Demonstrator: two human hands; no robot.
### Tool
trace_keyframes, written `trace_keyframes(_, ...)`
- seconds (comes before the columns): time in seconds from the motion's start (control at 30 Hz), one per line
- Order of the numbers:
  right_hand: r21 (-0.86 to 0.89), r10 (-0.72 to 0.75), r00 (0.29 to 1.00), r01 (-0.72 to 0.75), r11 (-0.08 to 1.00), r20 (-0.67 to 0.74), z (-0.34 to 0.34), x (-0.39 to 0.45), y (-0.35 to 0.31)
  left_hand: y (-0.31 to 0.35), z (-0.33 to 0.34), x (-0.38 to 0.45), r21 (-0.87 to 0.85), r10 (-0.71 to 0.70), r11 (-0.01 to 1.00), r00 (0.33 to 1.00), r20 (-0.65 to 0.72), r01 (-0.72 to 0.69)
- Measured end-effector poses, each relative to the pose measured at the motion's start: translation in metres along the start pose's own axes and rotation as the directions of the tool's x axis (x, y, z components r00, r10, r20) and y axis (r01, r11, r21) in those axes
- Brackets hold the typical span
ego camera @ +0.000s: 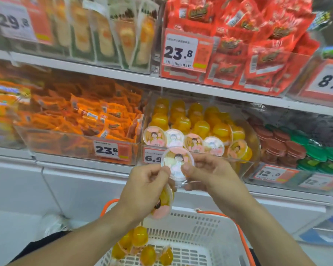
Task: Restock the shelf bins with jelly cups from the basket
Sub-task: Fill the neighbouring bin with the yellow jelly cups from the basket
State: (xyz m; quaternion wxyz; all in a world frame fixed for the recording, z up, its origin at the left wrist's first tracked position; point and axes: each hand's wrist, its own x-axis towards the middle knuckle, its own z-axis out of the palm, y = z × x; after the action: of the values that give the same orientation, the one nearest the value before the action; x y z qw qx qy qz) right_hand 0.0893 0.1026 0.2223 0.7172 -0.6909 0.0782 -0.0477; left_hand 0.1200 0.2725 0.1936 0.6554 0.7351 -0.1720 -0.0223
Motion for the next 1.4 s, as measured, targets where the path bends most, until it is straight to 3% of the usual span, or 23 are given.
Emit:
trace_keyframes(0.2, -0.024, -0.170, 0.980, 0.169, 0.985, -0.102, 0.025, 0.016, 0.001, -0.001, -0.007, 0.016, 0.057, 0.098, 0.994, 0.988, -0.122, -0.092)
trace_keyframes(0.33, 0.114, -0.149, 0.979, 0.165, 0.980, -0.139, 0.037, 0.023, 0.000, 0.000, -0.015, 0.031, 0.086, 0.113, 0.991, 0.980, -0.161, -0.100)
trace_keyframes(0.47, 0.162, -0.144, 0.944, 0.199, 0.967, -0.297, 0.041, 0.039, -0.005, 0.001, -0.011, 0.036, 0.018, 0.023, 1.000, 0.990, -0.137, -0.021)
trace_keyframes(0.63, -0.029, -0.237, 0.883, 0.247, 0.969, -0.405, 0.031, 0.093, -0.030, -0.003, 0.002, 0.039, -0.187, -0.263, 0.952, 0.961, -0.086, 0.243)
trace_keyframes(0.73, -0.104, -0.221, 0.870, 0.195, 0.975, -0.440, 0.027, 0.131, -0.040, -0.010, 0.009, 0.042, -0.335, -0.470, 0.834, 0.882, -0.018, 0.438)
trace_keyframes(0.8, -0.145, -0.204, 0.864, 0.154, 0.977, -0.461, 0.024, 0.158, -0.041, -0.009, 0.013, 0.041, -0.443, -0.554, 0.720, 0.827, 0.096, 0.534)
trace_keyframes(0.97, -0.361, -0.234, 0.788, 0.016, 0.932, -0.570, 0.023, 0.215, -0.035, 0.001, 0.017, 0.036, -0.545, -0.495, 0.629, 0.826, 0.269, 0.554)
trace_keyframes(1.1, -0.652, -0.331, 0.821, -0.065, 0.756, -0.465, 0.023, 0.238, -0.035, 0.000, 0.013, 0.036, -0.569, -0.485, 0.600, 0.821, 0.300, 0.562)
trace_keyframes(1.2, -0.730, -0.406, 0.791, -0.073, 0.679, -0.457, 0.023, 0.246, -0.033, 0.000, 0.011, 0.038, -0.579, -0.470, 0.599, 0.828, 0.305, 0.553)
trace_keyframes(1.4, -0.795, -0.361, 0.795, -0.232, 0.561, -0.487, 0.026, 0.255, -0.038, -0.001, 0.011, 0.038, -0.595, -0.467, 0.585, 0.829, 0.308, 0.551)
